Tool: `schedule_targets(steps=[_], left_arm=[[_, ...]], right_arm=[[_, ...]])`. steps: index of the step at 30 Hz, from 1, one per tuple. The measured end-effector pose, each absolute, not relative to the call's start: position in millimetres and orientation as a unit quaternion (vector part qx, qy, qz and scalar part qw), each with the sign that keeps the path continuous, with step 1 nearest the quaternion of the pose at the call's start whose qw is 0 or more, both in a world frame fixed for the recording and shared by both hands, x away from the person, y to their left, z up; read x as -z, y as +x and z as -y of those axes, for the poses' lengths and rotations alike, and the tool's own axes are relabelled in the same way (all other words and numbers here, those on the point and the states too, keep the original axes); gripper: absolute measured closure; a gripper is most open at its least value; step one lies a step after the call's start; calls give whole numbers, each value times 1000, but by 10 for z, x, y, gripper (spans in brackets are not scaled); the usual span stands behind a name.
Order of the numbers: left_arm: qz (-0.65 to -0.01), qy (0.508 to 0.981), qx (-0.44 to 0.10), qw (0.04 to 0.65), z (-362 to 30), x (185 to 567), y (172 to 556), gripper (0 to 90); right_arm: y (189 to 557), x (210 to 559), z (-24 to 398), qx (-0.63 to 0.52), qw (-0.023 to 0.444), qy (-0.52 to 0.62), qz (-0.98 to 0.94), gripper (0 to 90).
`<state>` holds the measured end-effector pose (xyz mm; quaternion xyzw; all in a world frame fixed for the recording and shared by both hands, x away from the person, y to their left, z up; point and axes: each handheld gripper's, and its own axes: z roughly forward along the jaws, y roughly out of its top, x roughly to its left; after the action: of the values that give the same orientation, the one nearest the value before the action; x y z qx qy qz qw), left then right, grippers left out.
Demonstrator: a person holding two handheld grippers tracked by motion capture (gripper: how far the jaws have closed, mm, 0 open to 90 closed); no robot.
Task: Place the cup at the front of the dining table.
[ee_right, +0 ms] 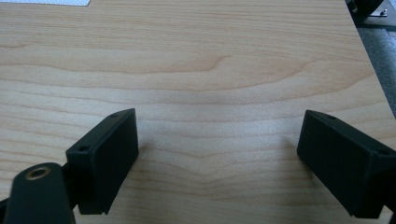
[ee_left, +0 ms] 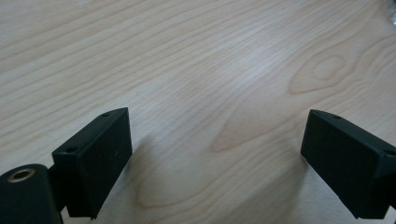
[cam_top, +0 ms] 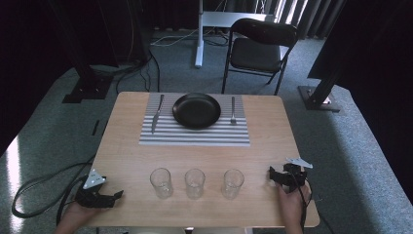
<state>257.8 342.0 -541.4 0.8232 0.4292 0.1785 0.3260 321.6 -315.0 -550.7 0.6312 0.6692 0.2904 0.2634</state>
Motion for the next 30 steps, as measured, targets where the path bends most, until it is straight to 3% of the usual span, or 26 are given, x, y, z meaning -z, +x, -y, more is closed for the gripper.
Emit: schedule_targets(steps=[30], left_arm=[[-340,855,-126,370,-2866,5300,2513,131]], right_arm=[[3216,5507,3150,-290,264,632,-669,120]])
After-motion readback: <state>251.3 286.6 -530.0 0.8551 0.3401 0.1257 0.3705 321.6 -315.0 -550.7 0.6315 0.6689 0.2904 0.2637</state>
